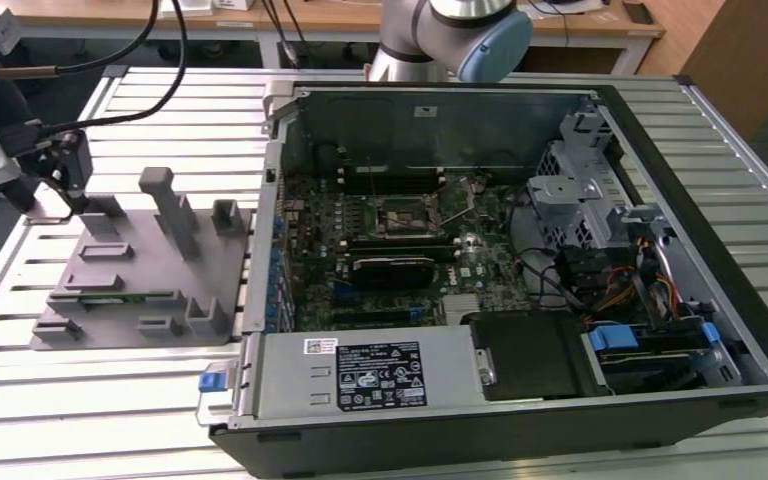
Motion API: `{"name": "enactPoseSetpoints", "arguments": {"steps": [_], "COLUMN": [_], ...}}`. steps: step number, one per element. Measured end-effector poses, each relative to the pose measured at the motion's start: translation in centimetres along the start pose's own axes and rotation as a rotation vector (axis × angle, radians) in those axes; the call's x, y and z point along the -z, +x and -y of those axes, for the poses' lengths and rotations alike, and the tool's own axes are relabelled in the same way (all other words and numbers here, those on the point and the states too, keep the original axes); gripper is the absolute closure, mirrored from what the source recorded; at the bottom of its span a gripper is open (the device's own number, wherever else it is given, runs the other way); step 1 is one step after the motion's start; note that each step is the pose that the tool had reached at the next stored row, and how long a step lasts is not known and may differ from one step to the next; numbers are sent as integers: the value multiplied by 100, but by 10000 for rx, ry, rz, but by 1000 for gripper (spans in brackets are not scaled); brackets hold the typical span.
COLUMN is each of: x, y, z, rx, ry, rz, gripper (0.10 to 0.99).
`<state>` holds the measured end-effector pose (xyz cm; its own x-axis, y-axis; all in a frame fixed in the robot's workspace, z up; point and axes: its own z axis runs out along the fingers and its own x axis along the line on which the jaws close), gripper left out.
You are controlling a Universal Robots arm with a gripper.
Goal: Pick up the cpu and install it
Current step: 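Pick up the cpu and move it towards the insertion slot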
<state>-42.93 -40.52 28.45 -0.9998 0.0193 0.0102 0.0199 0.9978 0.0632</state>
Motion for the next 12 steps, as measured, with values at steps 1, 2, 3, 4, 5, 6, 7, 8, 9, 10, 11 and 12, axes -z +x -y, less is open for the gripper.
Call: {"name": "enactPoseSetpoints", "arguments": {"steps": [1,2,3,4,5,6,7,8,9,10,11,12], "x": [13,25,35,44,53,65,81,96,112,131,153,175], "y": [0,1,0,1,1,1,1,1,1,1,2,2], "z": [-1,-2,-3,-4,-5,-6,-8,-10,-12,-13,-15,-17], "rx": [0,-1,0,-1,0,0,0,-1,0,0,0,0], "ry": [0,1,1,1,0,1,1,2,4,5,6,6], "rz": [0,-2,-1,-1,-1,-1,-1,-1,-2,0,-1,-2], "gripper": [541,541,541,541,541,541,541,541,541,541,541,541]}}
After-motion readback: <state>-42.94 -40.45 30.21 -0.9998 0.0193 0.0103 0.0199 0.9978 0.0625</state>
